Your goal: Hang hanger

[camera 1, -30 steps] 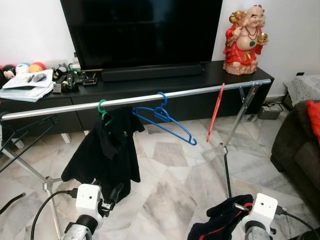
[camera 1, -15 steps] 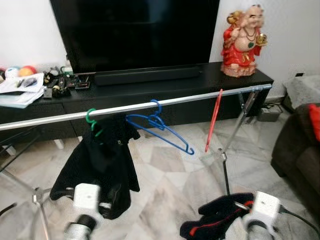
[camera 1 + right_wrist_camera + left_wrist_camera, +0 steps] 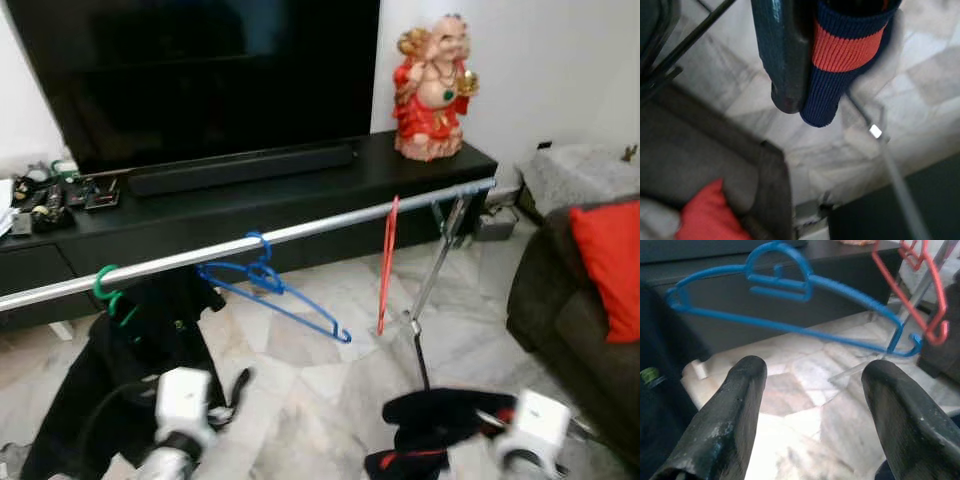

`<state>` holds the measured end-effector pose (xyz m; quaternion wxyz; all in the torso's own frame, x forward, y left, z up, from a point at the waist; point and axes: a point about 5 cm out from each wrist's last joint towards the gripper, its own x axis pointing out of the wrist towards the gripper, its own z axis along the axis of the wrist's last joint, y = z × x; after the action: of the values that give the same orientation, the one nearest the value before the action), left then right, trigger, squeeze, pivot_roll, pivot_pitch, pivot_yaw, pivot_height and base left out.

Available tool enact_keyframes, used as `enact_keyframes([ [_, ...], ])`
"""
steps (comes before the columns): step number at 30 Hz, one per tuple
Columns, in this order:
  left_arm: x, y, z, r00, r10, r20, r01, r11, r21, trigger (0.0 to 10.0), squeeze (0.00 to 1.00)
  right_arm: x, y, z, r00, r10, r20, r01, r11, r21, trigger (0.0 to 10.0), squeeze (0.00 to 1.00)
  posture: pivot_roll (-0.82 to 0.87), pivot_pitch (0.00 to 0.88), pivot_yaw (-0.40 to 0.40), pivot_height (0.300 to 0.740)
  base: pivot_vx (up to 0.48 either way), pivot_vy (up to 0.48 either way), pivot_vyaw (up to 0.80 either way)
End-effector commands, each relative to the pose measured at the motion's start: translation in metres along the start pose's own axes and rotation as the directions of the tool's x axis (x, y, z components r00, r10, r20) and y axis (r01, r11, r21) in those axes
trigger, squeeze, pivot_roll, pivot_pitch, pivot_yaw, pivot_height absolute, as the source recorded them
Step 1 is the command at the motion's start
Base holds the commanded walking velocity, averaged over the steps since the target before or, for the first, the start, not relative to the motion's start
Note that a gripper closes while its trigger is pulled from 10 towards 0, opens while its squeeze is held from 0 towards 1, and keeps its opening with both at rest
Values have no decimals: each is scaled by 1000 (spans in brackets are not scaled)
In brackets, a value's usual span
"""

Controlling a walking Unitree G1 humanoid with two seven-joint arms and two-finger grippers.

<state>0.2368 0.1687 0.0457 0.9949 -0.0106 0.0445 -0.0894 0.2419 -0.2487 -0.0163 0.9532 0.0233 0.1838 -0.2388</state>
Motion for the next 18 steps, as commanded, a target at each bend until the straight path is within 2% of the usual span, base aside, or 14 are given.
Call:
enact_keyframes([
  [1, -6, 14, -2, 999, 44, -21, -44, 999, 22, 10000, 0, 2, 18, 11, 998, 43, 46, -44, 999, 24, 10000, 0, 98, 2, 8, 740, 296, 0, 0],
  [11, -13, 24, -7, 992, 118, -41, -118, 993, -8, 10000, 0, 1, 21, 10, 996, 80, 41, -81, 996, 24, 10000, 0, 101, 10, 3, 740, 26, 0, 0],
  [18, -14, 24, -7, 992, 118, -49, -117, 993, 6, 10000, 0, 1, 25, 10, 993, 109, 44, -109, 994, 0, 10000, 0, 102, 10, 2, 740, 0, 0, 0],
])
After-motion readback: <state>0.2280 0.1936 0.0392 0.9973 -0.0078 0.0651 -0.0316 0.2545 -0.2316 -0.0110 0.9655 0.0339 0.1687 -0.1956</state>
